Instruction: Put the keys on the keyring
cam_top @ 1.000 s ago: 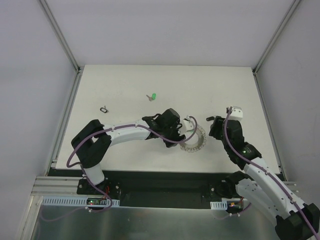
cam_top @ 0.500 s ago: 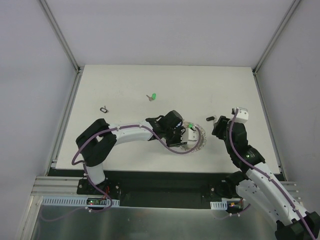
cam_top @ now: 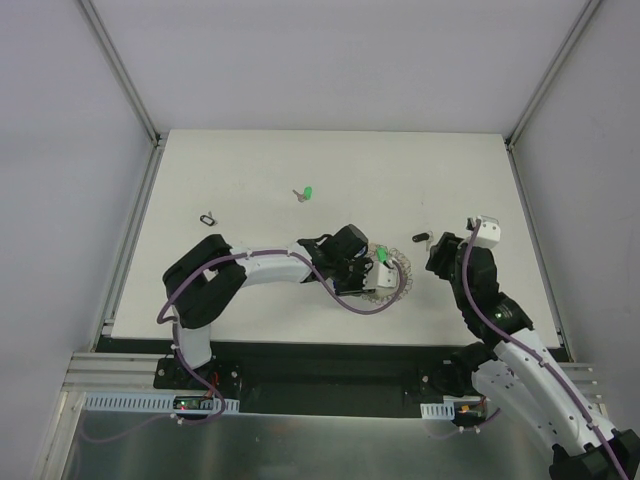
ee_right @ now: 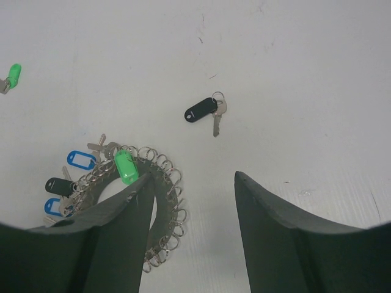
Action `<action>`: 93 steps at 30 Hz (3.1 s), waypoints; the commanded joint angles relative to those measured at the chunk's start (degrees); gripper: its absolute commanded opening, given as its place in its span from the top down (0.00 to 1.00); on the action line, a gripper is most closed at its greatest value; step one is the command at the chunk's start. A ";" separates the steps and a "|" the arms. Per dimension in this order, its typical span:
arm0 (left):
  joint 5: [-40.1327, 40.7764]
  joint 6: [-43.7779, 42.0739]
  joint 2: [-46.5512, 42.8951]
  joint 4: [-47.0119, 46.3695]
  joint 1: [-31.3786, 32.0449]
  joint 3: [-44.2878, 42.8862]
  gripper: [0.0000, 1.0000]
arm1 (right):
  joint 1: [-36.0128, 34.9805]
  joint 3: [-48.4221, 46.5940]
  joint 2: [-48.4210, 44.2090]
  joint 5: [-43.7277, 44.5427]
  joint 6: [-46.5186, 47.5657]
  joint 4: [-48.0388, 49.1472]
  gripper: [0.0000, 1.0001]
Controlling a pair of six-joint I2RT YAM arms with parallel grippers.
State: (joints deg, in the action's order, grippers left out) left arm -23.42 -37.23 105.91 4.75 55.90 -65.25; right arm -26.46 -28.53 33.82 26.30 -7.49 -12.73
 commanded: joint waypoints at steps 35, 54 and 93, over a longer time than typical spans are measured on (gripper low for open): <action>3.82 5.75 -12.54 -10.98 -0.70 7.06 1.00 | 0.71 -3.10 2.30 -12.40 3.35 -0.10 0.42; 4.96 28.61 -39.20 -57.03 -7.56 34.92 1.00 | -7.20 -14.35 18.20 -44.15 13.81 10.96 0.38; -13.40 45.85 -45.71 -75.94 -20.65 43.37 1.00 | -7.99 -25.34 35.69 -71.12 30.25 18.53 0.40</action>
State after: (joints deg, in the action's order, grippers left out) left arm -32.14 6.94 59.77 -63.42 35.88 -18.76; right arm -34.15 -52.38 67.92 -38.83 20.18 4.95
